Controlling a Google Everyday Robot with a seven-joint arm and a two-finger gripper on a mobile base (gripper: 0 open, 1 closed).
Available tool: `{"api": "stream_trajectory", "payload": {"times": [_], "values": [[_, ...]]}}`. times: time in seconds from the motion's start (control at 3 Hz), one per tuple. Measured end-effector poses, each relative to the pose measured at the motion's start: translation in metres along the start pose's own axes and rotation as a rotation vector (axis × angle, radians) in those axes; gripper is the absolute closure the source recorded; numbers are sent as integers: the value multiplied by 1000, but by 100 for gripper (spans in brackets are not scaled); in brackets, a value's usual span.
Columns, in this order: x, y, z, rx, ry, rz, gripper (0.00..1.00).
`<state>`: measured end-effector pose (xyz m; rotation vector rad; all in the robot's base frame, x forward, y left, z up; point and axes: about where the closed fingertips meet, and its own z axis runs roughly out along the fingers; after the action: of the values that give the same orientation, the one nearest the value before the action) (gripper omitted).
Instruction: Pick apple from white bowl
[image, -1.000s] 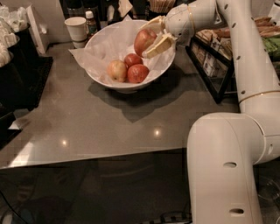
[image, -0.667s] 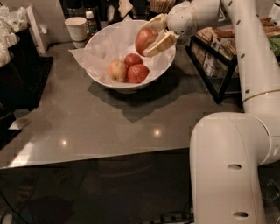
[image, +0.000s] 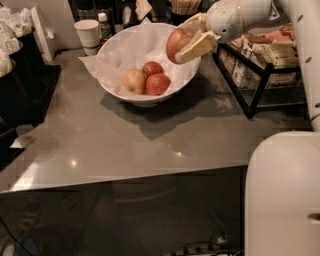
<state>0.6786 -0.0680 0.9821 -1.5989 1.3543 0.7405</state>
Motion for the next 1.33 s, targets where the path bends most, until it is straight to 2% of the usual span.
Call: {"api": "stream_trajectory", "payload": {"times": [0.33, 0.67, 1.33], "values": [[0, 23, -8, 7, 8, 73, 100], [13, 33, 9, -31, 15, 107, 100], [9, 33, 12, -48, 23, 101, 100]]}}
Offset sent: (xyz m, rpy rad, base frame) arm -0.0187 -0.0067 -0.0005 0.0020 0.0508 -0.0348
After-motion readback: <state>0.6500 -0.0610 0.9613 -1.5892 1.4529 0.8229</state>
